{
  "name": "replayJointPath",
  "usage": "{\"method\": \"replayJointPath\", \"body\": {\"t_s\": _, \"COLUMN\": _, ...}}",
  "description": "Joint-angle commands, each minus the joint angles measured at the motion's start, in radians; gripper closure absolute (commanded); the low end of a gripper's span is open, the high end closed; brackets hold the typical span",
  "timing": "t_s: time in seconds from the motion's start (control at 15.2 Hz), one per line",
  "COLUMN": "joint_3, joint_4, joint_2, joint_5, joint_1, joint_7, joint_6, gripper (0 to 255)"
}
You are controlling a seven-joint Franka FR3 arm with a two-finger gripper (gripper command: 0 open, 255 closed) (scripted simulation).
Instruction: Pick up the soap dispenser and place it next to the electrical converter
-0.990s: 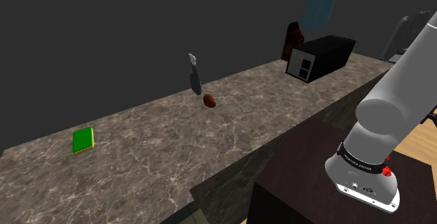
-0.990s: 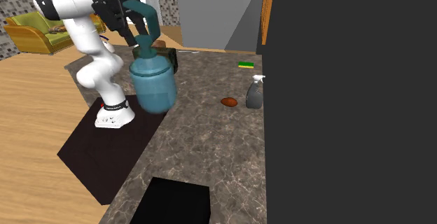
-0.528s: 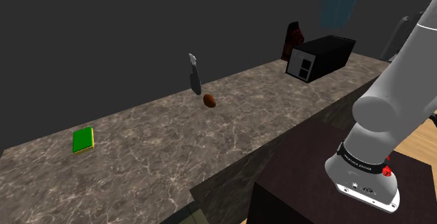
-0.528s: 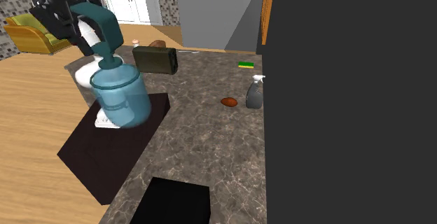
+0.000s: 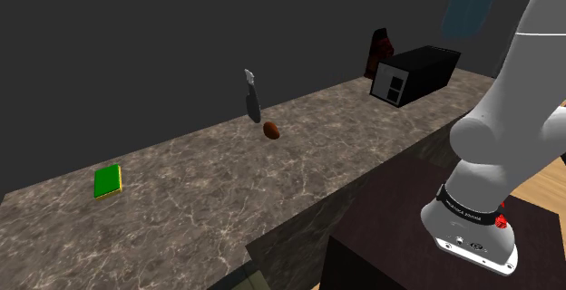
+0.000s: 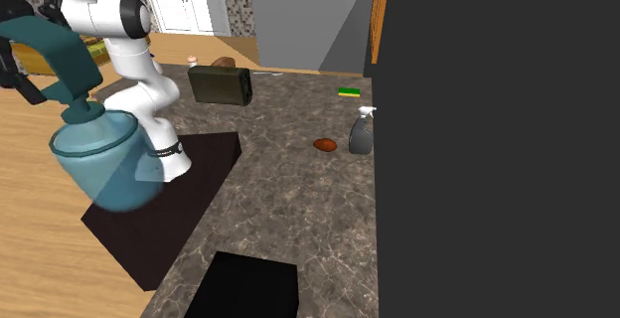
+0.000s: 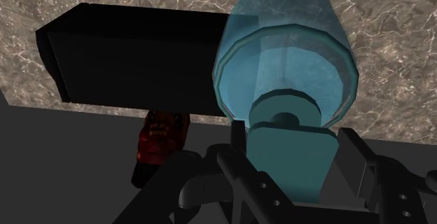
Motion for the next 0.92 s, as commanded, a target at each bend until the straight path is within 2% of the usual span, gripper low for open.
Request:
{"method": "replayJointPath", "body": {"t_s": 0.0, "joint_3": -0.003, "joint_4": -0.053, "joint_2": -0.023, "joint_5": -0.022, "joint_1": 0.012, "joint_7": -0.016, "joint_6": 0.036, "gripper": 255}}
{"method": "replayJointPath", "body": {"t_s": 0.4, "joint_3": 0.016, "joint_4": -0.246, "joint_2": -0.124, "joint_5": -0.120, "joint_1": 0.089, "joint_7": 0.000, "joint_6": 0.168, "gripper": 255}}
{"method": "replayJointPath", "body": {"t_s": 0.86, "joint_3": 0.043, "joint_4": -0.421, "joint_2": -0.207, "joint_5": -0.190, "joint_1": 0.125, "joint_7": 0.014, "joint_6": 0.294, "gripper": 255}}
